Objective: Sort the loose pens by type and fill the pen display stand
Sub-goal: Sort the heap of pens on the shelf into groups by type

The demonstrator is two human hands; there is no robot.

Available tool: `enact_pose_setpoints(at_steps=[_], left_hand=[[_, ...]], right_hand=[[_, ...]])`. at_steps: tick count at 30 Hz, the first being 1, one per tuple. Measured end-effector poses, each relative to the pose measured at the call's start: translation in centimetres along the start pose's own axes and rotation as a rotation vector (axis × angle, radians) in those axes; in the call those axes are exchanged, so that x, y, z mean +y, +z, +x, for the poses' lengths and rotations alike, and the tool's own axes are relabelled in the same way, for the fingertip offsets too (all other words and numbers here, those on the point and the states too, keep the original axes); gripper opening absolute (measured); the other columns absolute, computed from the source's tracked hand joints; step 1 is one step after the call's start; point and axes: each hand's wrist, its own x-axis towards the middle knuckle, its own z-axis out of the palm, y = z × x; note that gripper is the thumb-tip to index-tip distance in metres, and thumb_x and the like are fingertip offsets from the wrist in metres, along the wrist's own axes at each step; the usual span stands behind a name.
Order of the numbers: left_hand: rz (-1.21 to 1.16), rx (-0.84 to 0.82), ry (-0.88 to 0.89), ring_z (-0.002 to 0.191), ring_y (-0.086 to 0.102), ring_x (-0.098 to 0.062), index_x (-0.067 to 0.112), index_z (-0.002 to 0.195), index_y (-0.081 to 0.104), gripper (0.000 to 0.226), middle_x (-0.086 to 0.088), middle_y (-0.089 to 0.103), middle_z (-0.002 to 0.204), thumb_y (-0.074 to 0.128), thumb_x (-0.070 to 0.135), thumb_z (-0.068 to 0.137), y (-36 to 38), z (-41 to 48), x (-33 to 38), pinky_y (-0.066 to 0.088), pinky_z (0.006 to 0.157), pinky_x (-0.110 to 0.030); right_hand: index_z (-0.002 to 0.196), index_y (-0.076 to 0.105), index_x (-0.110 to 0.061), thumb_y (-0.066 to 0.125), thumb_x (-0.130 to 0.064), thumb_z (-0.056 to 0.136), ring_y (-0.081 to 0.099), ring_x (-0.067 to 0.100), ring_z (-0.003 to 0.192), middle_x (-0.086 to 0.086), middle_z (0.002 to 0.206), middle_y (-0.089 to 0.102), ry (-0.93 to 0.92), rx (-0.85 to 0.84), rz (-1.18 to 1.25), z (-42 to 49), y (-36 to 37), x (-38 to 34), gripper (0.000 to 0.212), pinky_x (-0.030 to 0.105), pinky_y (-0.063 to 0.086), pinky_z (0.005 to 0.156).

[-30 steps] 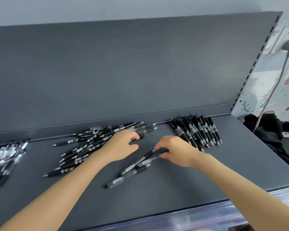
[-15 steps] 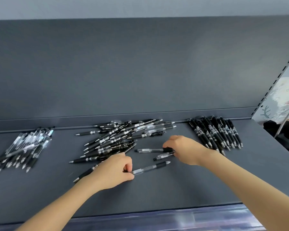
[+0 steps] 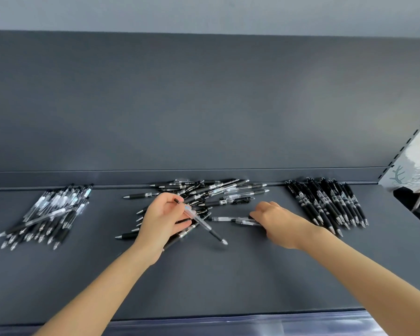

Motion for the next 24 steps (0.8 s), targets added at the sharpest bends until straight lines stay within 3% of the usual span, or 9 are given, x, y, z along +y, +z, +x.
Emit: enact_pose_setpoints(at_steps=[3, 6, 9, 13, 19, 22, 24], left_hand=[[0.032, 0.064, 0.073, 0.087, 0.072, -0.022, 0.008, 0.105, 0.056, 0.016, -0.016, 0.063, 0.091, 0.047, 0.000, 0.095, -0.8, 0.2, 0.4, 0.057, 0.084, -0.041], [0.062, 0.088, 0.121, 0.086, 0.071, -0.022, 0.015, 0.107, 0.059, 0.023, -0.014, 0.060, 0.090, 0.047, 0.000, 0.095, -1.7, 0.3, 0.7, 0.058, 0.081, -0.042], [0.037, 0.133, 0.142, 0.086, 0.071, -0.024, 0.014, 0.110, 0.061, 0.023, -0.012, 0.062, 0.093, 0.050, 0.000, 0.094, -2.4, 0.4, 1.2, 0.058, 0.081, -0.041], [0.051, 0.185, 0.178, 0.091, 0.071, -0.025, 0.010, 0.102, 0.065, 0.018, -0.009, 0.064, 0.088, 0.054, 0.000, 0.093, -3.5, 0.2, 1.8, 0.058, 0.082, -0.039], [0.038, 0.250, 0.237, 0.087, 0.071, -0.021, 0.015, 0.100, 0.067, 0.019, -0.007, 0.065, 0.084, 0.055, 0.001, 0.093, -6.3, -0.7, 2.5, 0.057, 0.084, -0.037], [0.044, 0.295, 0.239, 0.087, 0.071, -0.022, 0.016, 0.102, 0.067, 0.021, -0.006, 0.064, 0.085, 0.056, 0.001, 0.092, -7.7, -0.8, 2.6, 0.057, 0.084, -0.038], [0.064, 0.324, 0.232, 0.086, 0.071, -0.022, 0.017, 0.103, 0.066, 0.021, -0.006, 0.065, 0.085, 0.055, 0.002, 0.093, -8.5, -0.9, 2.5, 0.057, 0.082, -0.036]], right_hand=[[0.097, 0.048, -0.012, 0.039, 0.009, 0.079, 0.042, 0.024, 0.097, 0.004, 0.109, 0.043, 0.002, 0.025, -0.001, -0.1, 0.0, -0.1, 0.028, 0.037, 0.047, 0.081], [0.102, 0.057, -0.011, 0.040, 0.007, 0.081, 0.043, 0.024, 0.100, 0.003, 0.111, 0.047, -0.016, 0.102, 0.055, 0.6, -0.3, -0.2, 0.032, 0.035, 0.047, 0.082], [0.102, 0.060, -0.012, 0.041, 0.007, 0.080, 0.047, 0.024, 0.094, 0.004, 0.102, 0.051, -0.034, 0.181, 0.141, 2.1, -0.8, -1.0, 0.035, 0.036, 0.047, 0.078], [0.086, 0.053, -0.011, 0.040, 0.010, 0.075, 0.054, 0.029, 0.085, 0.006, 0.090, 0.054, -0.039, 0.142, 0.163, 3.3, -0.6, -2.7, 0.027, 0.041, 0.048, 0.070], [0.096, 0.056, -0.013, 0.042, 0.001, 0.085, 0.053, 0.025, 0.087, 0.003, 0.098, 0.053, -0.011, 0.085, 0.095, 3.1, -0.2, -3.3, 0.022, 0.036, 0.048, 0.072], [0.084, 0.052, -0.015, 0.044, -0.002, 0.087, 0.053, 0.025, 0.084, 0.002, 0.093, 0.053, 0.021, 0.089, 0.117, 3.0, -0.8, -3.5, 0.016, 0.033, 0.044, 0.068], [0.070, 0.041, -0.020, 0.046, -0.004, 0.087, 0.048, 0.023, 0.078, 0.000, 0.082, 0.050, 0.034, 0.126, 0.206, 3.1, -1.7, -4.0, 0.024, 0.031, 0.036, 0.062]])
